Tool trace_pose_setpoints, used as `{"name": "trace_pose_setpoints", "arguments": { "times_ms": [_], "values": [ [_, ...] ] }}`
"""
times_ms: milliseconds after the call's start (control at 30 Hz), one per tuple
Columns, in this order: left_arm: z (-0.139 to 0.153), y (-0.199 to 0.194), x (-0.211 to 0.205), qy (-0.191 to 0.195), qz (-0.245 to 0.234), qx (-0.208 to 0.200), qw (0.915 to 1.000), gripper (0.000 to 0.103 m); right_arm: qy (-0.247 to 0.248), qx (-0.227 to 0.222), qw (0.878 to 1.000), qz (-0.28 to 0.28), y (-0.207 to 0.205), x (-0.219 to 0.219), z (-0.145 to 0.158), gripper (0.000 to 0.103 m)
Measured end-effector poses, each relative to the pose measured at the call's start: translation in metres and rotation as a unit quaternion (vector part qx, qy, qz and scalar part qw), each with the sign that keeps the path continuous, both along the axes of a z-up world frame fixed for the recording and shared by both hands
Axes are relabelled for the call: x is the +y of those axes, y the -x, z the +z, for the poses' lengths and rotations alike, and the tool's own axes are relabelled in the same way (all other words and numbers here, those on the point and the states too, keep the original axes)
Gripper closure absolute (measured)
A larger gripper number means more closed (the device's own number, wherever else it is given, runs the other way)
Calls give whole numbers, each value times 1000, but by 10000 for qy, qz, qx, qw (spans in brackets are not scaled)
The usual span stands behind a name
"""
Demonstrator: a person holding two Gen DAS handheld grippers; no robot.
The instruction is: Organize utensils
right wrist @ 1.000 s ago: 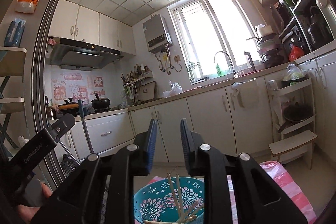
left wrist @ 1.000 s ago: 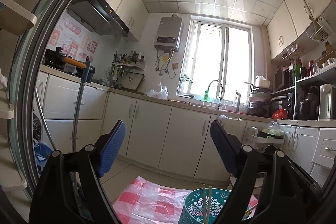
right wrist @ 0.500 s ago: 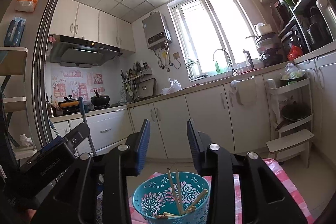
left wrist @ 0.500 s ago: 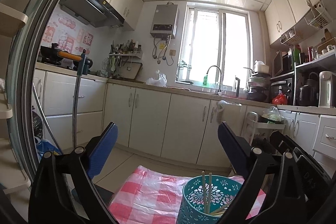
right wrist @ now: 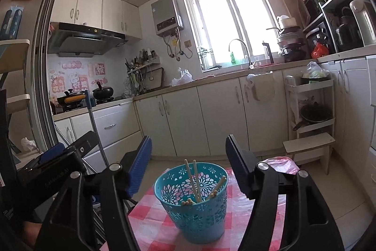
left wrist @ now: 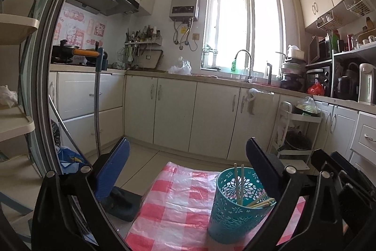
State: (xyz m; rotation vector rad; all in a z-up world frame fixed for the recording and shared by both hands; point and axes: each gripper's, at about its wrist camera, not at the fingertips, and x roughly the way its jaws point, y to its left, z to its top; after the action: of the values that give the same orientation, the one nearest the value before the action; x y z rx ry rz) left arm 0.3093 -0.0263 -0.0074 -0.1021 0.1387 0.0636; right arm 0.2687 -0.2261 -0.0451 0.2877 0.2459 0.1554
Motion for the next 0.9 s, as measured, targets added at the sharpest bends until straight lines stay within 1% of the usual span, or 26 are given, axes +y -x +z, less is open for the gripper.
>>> {"name": "trace_pose_setpoints", "arguments": {
  "times_ms": [200,333,433,567,633,733,900],
  "values": [
    [-3,23,6,-59,-30,342,9994,8,6,252,9996,-102,30,-3,8,29],
    [-3,43,1,-205,-141,579,9980,8,106,410,9990,-169,50,0,17,18],
    [-2,58,-2,-239,-231,729,9968,8,115,522,9985,-127,65,2,20,15],
    [-1,81,-5,-289,-308,901,9950,8,177,756,9969,-83,87,3,23,9],
    [-2,90,-6,-314,-265,1013,9940,8,259,835,9962,-66,101,6,24,7],
    [-1,109,-5,-322,-211,1192,9921,8,342,922,9951,-17,121,9,29,7],
    [4,140,-3,-431,-206,1388,9892,8,383,1325,9904,63,148,16,37,7]
  ]
}}
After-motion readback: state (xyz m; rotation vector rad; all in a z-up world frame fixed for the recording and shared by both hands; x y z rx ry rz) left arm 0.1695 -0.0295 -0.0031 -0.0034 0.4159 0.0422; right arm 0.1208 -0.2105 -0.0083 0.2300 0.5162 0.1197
